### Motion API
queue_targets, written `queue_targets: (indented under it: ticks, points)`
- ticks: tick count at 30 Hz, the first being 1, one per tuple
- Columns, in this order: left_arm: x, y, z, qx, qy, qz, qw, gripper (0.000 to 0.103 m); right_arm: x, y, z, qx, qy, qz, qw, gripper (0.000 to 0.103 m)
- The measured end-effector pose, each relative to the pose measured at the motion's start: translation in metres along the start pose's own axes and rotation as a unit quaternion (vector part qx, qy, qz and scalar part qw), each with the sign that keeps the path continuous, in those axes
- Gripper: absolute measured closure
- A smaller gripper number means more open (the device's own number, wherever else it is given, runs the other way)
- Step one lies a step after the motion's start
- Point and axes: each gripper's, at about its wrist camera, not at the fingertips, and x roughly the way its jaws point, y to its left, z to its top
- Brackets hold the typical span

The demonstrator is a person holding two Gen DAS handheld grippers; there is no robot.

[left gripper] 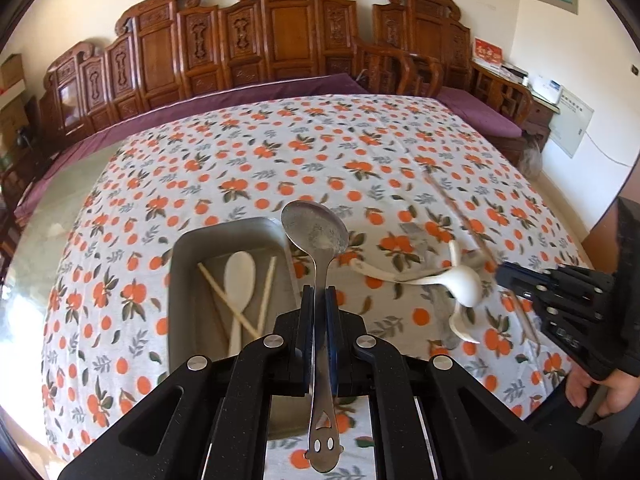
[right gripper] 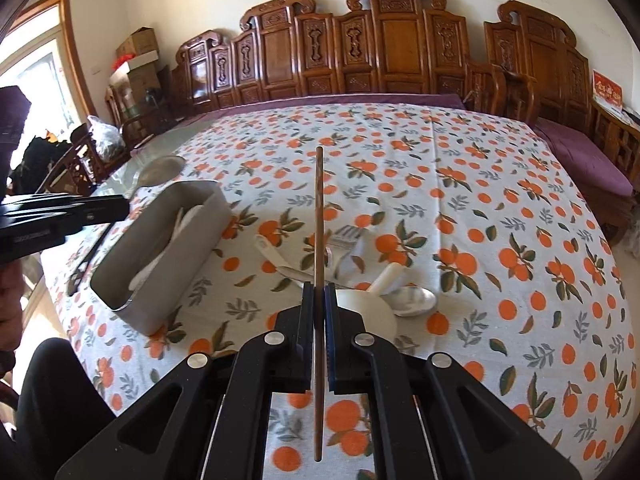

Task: Organize utensils
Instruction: 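Carry the metal spoon into the grey tray and open the left tool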

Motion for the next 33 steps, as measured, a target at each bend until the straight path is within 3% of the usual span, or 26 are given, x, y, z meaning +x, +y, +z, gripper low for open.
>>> queue_targets:
  ticks: [15, 33]
  points:
    - [0.060, 0.058, -0.015, -0.036, 0.056, 0.039, 0.9970, 0.098, 0.004, 0.024, 0.000, -0.022, 0.005, 0.022, 1.000, 0.097]
    - [0.098, 0.064, -0.015, -0.038, 0.098, 0.049, 0.9932, 0.098, 0.019, 0.018, -0.003, -0.022, 0.022, 0.020, 0.999, 0.097]
